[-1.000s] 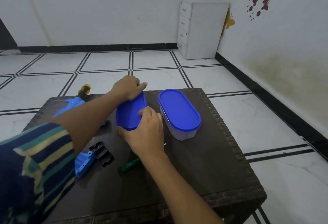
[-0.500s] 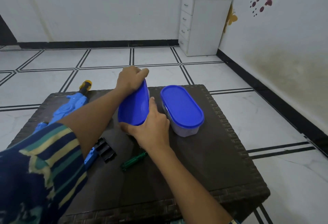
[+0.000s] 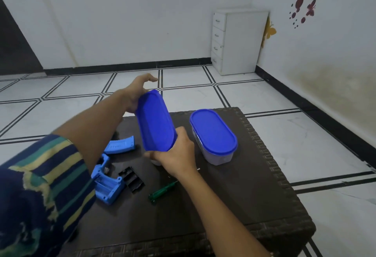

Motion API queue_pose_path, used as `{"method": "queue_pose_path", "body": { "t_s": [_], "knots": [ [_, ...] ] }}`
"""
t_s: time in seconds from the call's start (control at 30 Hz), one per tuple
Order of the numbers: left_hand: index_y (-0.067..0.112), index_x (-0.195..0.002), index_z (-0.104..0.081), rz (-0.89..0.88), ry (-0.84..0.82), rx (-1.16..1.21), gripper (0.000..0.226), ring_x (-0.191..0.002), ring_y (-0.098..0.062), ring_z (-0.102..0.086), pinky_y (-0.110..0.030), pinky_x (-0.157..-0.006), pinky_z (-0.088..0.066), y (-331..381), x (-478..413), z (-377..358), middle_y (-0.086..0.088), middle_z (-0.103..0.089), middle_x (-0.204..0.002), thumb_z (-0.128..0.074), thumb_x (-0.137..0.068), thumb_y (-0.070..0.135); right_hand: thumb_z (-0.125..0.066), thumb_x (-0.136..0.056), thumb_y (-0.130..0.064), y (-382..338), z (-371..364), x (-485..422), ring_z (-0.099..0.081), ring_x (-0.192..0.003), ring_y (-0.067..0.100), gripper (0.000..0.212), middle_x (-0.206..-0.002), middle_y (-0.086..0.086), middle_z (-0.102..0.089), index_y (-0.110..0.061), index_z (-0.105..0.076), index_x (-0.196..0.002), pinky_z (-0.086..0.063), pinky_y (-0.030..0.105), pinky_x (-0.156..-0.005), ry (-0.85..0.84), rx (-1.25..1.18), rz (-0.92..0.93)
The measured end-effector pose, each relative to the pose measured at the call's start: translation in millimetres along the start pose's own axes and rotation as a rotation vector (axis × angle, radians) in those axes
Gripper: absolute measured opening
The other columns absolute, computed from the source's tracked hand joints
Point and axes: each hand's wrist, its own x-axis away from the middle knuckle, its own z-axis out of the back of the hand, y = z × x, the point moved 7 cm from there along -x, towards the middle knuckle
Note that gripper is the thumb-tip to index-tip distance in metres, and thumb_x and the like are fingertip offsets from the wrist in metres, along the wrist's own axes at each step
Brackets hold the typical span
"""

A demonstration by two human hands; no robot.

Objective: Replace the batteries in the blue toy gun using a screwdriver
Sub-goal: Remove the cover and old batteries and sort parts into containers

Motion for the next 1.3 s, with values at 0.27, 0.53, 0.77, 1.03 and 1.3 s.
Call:
{"method": "queue_pose_path", "body": {
  "t_s": [0.27, 0.53, 0.77, 1.03, 1.3],
  "knots": [
    [0.007, -0.113, -0.061, -0.064, 0.333, 0.369, 0.098, -0.088, -0.025, -0.064, -0.039, -0.071, -0.051, -47, 0, 14, -0.013, -0.067, -0.11, -0.038, -0.063, 0.089, -0.053, -0.097, -0.027, -16, -11, 0, -0.002, -0.151, 0.018, 0.046, -0.163, -0.003, -0.012, -0.017, -0.037, -0.139, 0.007, 0.061, -0.117, 0.024, -0.064, 0.026],
    [0.005, -0.113, -0.061, -0.314, 0.733, 0.192, 0.048, -0.096, -0.027, -0.057, -0.04, -0.088, -0.046, -49, 57, 3, -0.012, -0.064, -0.11, -0.032, -0.099, 0.041, -0.05, -0.101, -0.021, -59, 44, 21, -0.058, -0.074, 0.011, 0.024, -0.09, -0.012, -0.054, -0.031, -0.044, -0.122, -0.05, 0.026, -0.062, 0.234, -0.147, 0.382],
    [0.009, -0.11, -0.062, -0.358, 0.487, -0.853, 0.029, -0.103, -0.025, -0.054, -0.029, -0.083, -0.039, -77, 87, -66, -0.014, -0.037, -0.144, -0.058, -0.087, 0.027, -0.055, -0.09, -0.002, -25, 91, 16, -0.037, -0.142, 0.018, 0.066, -0.147, -0.011, -0.048, -0.038, -0.042, -0.144, -0.002, 0.053, -0.12, 0.209, 0.736, 0.498],
    [0.013, -0.115, -0.068, -0.309, 0.265, -1.036, 0.031, -0.138, -0.03, -0.027, -0.036, -0.108, -0.028, -75, 82, -61, -0.01, -0.01, -0.159, -0.054, -0.088, 0.02, -0.069, -0.063, -0.073, 7, 109, 7, -0.03, -0.142, 0.005, 0.074, -0.145, -0.019, -0.047, -0.038, -0.059, -0.129, 0.011, 0.056, -0.118, 0.064, 0.755, 0.325],
    [0.007, -0.125, -0.053, -0.028, 0.209, -1.071, 0.051, -0.111, -0.025, -0.054, -0.034, -0.096, -0.046, -72, 62, -64, -0.013, -0.056, -0.124, -0.068, -0.082, 0.033, -0.053, -0.071, -0.08, -15, 96, 17, -0.027, -0.146, 0.012, 0.073, -0.151, -0.005, -0.044, -0.033, -0.061, -0.127, 0.016, 0.06, -0.115, 0.241, 0.779, 0.524]
  ]
}}
